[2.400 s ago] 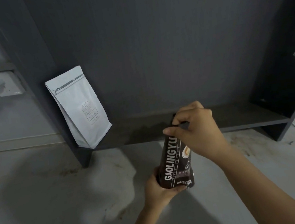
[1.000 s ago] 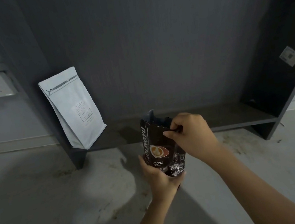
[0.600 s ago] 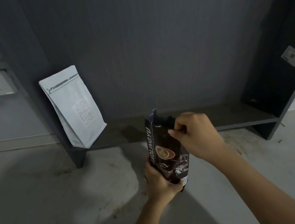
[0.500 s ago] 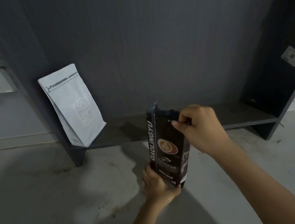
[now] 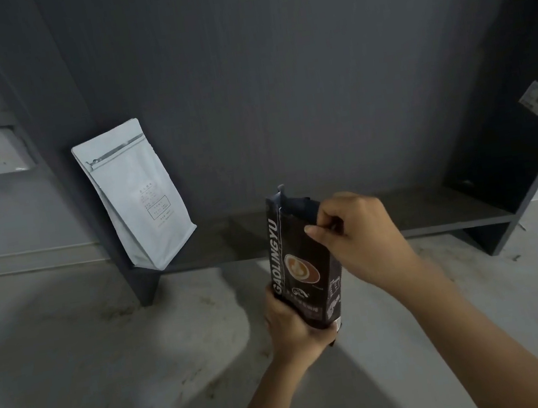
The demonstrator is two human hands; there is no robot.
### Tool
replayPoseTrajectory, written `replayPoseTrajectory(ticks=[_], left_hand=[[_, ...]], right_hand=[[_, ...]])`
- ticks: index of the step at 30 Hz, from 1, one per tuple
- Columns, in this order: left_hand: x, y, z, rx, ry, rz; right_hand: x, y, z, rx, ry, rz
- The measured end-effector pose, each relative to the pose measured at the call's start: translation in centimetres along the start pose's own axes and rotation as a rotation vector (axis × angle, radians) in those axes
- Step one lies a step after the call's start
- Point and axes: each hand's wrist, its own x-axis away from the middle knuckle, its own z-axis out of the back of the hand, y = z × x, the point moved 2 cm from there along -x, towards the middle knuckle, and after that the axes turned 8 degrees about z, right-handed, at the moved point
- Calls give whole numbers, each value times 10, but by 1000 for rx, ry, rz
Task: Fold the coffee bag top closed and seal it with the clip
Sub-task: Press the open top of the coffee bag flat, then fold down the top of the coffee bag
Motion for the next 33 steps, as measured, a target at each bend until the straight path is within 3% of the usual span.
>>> replayPoseTrajectory(ticks=[5, 11, 14, 16, 18, 21, 25, 29, 33], left_hand=[[5, -7, 3, -185, -111, 158], [-38, 21, 34, 407, -403, 157], [-48, 33, 37, 410, -463, 129], [-47, 31, 34, 390, -487, 132], [-42, 28, 32, 401, -489, 135], [-34, 27, 31, 407, -543, 138], [-39, 27, 50, 294, -595, 135], [-50, 22, 66, 289, -552, 159], [-40, 27, 60, 275, -584, 190]], right_hand=[[25, 22, -21, -111, 132, -45], [42, 38, -25, -282, 223, -65], [50, 42, -28, -321, 392, -74], [60, 56, -40, -353, 451, -250], [70, 69, -60, -570, 330, -477], [80, 77, -87, -854, 116, -591], [75, 84, -86, -867, 18, -500], [67, 88, -81, -869, -185, -462], [65, 87, -82, -943, -177, -486]])
